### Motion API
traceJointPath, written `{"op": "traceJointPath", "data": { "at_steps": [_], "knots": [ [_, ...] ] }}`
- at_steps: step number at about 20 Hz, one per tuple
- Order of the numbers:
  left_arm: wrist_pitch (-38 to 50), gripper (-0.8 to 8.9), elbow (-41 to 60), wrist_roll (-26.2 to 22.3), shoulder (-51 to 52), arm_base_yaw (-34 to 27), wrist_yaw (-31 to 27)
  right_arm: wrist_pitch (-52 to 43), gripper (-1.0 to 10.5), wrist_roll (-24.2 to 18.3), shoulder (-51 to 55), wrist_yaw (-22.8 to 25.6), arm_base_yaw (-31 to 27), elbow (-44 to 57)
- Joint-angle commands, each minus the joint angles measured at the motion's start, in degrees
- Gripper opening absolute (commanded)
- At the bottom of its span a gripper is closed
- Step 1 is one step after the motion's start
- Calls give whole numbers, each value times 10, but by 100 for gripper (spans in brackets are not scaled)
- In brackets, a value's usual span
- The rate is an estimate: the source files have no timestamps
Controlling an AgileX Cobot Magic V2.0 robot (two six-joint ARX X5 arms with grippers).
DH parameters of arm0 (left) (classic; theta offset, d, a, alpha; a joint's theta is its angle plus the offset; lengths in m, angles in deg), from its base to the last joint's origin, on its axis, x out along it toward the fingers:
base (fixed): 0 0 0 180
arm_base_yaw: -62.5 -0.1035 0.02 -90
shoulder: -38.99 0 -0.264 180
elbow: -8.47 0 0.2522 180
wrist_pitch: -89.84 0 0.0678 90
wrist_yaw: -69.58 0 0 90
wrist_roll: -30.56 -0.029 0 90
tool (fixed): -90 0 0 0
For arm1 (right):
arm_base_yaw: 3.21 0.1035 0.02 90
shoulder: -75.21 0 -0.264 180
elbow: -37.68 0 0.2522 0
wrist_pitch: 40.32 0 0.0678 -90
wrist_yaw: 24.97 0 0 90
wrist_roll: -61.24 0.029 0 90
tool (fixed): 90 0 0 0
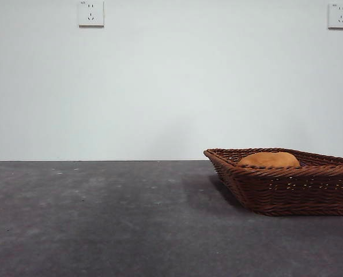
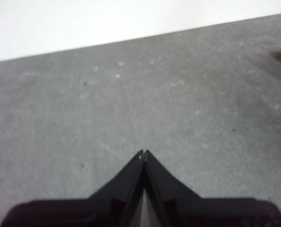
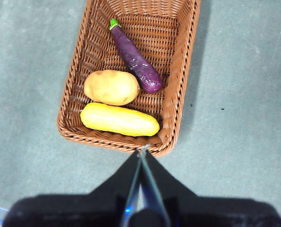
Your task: Help me put the vegetables on the table into the basket
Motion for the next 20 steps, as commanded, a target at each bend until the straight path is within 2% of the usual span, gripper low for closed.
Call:
{"op": "traceJointPath", "data": {
  "at_steps": [1, 20],
  "knots": [
    [5, -4, 14, 30, 1, -2, 1, -3, 2, -3, -2, 1, 0, 0],
    [7, -4, 15, 31, -5, -2, 3, -7, 1, -5, -2, 12, 2, 0]
  ]
}}
